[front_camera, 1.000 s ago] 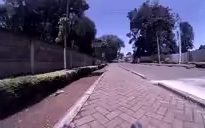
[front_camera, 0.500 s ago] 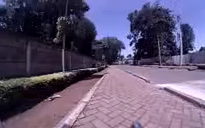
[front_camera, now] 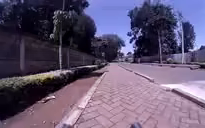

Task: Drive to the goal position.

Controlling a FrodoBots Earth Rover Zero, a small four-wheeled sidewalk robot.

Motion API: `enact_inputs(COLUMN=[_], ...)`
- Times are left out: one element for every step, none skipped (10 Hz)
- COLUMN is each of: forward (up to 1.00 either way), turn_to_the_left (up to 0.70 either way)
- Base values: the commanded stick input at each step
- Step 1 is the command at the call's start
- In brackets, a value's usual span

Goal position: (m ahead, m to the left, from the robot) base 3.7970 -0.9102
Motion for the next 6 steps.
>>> enact_inputs(forward=[0.7, 0.7, 0.7, 0.7, 0.7, 0.7], turn_to_the_left=[-0.06, 0.0, 0.0, 0.0, 0.0, 0.0])
